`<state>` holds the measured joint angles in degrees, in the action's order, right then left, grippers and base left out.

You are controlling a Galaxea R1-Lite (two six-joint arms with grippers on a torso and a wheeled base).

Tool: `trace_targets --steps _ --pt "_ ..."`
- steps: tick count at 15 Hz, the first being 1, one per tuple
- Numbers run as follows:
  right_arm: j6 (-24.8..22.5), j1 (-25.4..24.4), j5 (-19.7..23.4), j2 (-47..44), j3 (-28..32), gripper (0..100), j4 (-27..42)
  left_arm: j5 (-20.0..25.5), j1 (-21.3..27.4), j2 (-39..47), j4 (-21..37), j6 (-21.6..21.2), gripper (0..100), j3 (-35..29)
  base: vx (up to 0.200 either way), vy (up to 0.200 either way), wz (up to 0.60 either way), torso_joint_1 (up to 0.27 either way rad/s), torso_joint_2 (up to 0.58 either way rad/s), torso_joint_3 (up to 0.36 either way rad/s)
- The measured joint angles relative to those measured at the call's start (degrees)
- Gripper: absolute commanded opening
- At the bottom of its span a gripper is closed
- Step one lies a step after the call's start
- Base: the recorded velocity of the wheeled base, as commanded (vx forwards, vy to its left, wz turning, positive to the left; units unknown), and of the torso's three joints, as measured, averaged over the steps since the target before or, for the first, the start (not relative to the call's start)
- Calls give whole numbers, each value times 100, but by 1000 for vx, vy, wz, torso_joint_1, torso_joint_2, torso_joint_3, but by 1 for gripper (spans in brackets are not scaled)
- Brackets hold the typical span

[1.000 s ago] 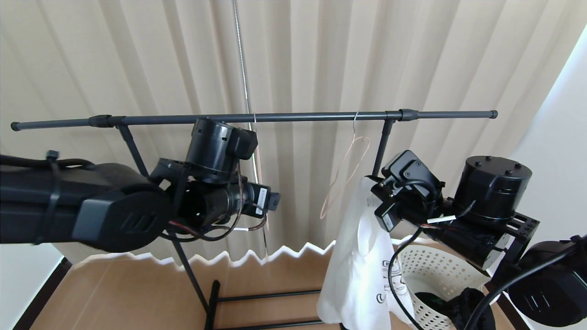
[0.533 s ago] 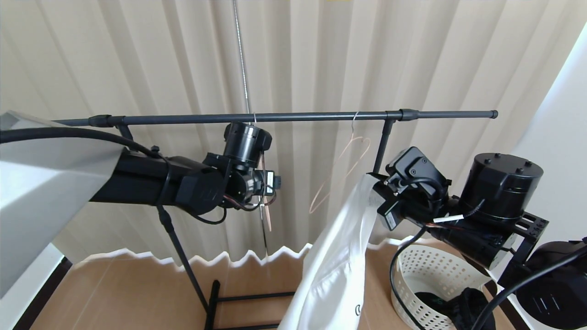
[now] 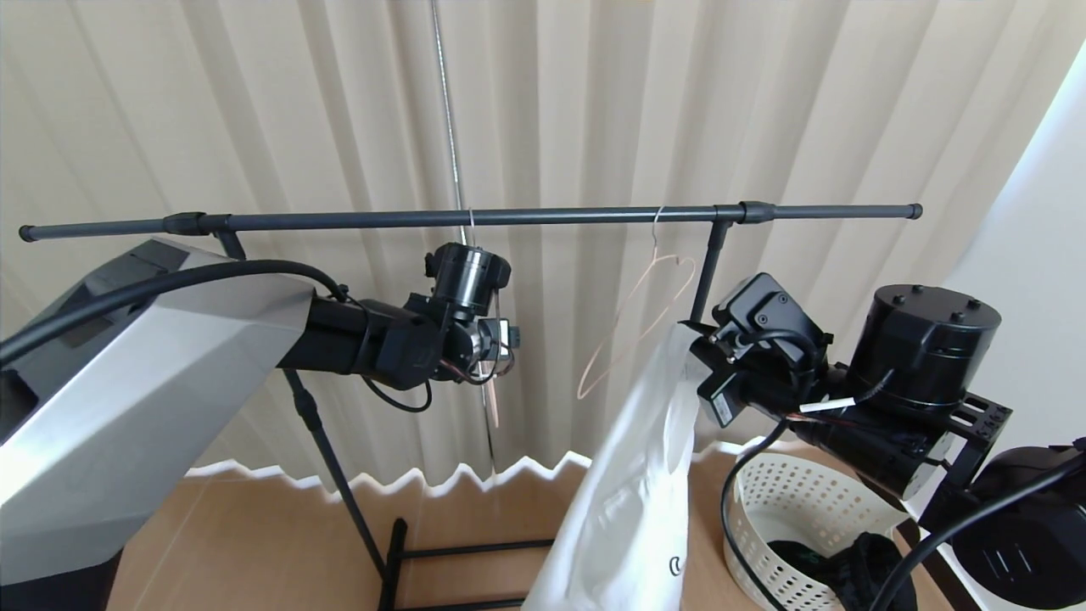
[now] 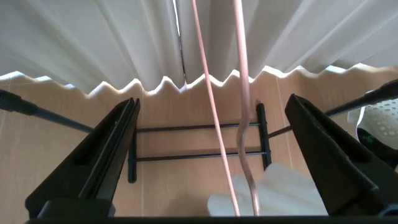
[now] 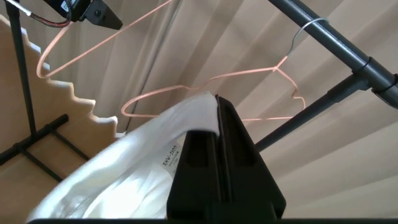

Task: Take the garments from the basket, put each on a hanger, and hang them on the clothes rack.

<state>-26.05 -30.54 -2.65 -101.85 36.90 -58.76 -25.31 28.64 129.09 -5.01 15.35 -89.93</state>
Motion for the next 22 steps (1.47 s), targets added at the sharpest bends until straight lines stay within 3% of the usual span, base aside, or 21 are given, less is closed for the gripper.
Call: trace_targets --steps 9,10,22 --pt "-2 -2 0 -24 -33 0 -2 0 -66 614 145 -24 100 -852 0 0 0 0 0 0" --pt "-2 -2 0 -24 -33 0 -2 0 -69 647 179 -20 0 -897 0 0 0 0 0 0" --pt "-2 -5 0 -24 -63 0 -11 5 -22 573 233 -33 0 -878 0 0 0 0 0 0"
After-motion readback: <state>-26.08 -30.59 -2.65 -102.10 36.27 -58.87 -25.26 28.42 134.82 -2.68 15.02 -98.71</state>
